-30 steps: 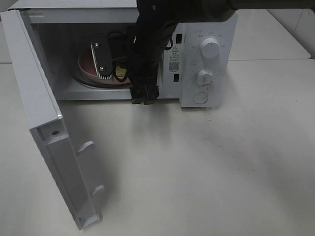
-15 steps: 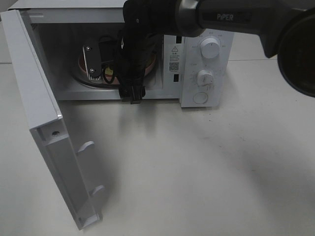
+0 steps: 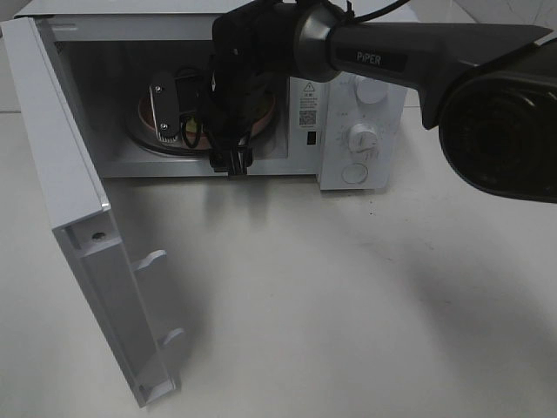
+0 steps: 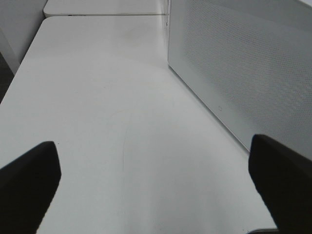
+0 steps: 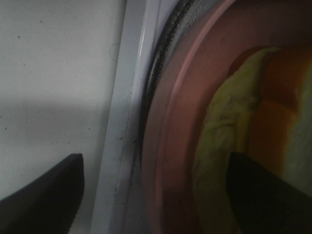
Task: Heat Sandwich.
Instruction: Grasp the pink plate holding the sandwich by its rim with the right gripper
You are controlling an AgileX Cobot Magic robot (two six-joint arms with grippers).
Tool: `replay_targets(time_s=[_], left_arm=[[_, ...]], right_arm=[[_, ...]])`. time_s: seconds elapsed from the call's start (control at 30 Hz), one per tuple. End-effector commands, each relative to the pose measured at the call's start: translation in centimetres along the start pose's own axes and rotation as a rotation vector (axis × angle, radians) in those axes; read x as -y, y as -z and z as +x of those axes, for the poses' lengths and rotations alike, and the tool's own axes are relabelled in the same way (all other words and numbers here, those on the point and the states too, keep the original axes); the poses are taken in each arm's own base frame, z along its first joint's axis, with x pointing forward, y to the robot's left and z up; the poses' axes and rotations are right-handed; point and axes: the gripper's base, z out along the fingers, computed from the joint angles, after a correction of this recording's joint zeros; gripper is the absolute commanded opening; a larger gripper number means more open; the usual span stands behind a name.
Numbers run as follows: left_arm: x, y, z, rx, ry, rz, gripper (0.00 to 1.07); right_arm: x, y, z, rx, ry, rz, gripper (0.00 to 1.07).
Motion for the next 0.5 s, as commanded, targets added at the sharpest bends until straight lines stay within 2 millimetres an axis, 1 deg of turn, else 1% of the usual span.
replay_targets(time_s=[0.03,0.2,0.3,0.33,0.37,0.43,0.47,0.5], left_arm=[[0.05,0.30,0.14,0.037,0.010,-0.001,1.03],[0.05,0.30,0.14,0.037,0.010,-0.001,1.03],[0.05,0.30,0.14,0.037,0.010,-0.001,1.03],[0.05,0.30,0.14,0.037,0.010,-0.001,1.03],[0.05,0.30,0.14,0.037,0.010,-0.001,1.03],[0.05,0.30,0.14,0.037,0.010,-0.001,1.03],[0.05,0.30,0.14,0.037,0.010,-0.001,1.03],[0.05,0.30,0.14,0.037,0.010,-0.001,1.03]], right_arm=[[-0.07,-0.53,0.32,-0.002,-0.022,-0.011,0.76],[-0.12,-0.53,0.27,0.003,-0.029,-0.016,0.76],[-0.14,-0.53,0.23,0.008,-0.036,-0.019,0.72],[-0.14,-0.53,0.23,0.008,-0.038,-0.019,0.66],[-0.14,-0.53,0.23,0.008,-0.038,-0.019,0.66],[-0.17,-0.53,0.24,0.006,-0.040,-0.022,0.55],[-0.20,-0.53,0.26,0.004,-0.052,-0.025,0.37],[-0.20,-0.53,0.26,0.004,-0.052,-0.025,0.37]])
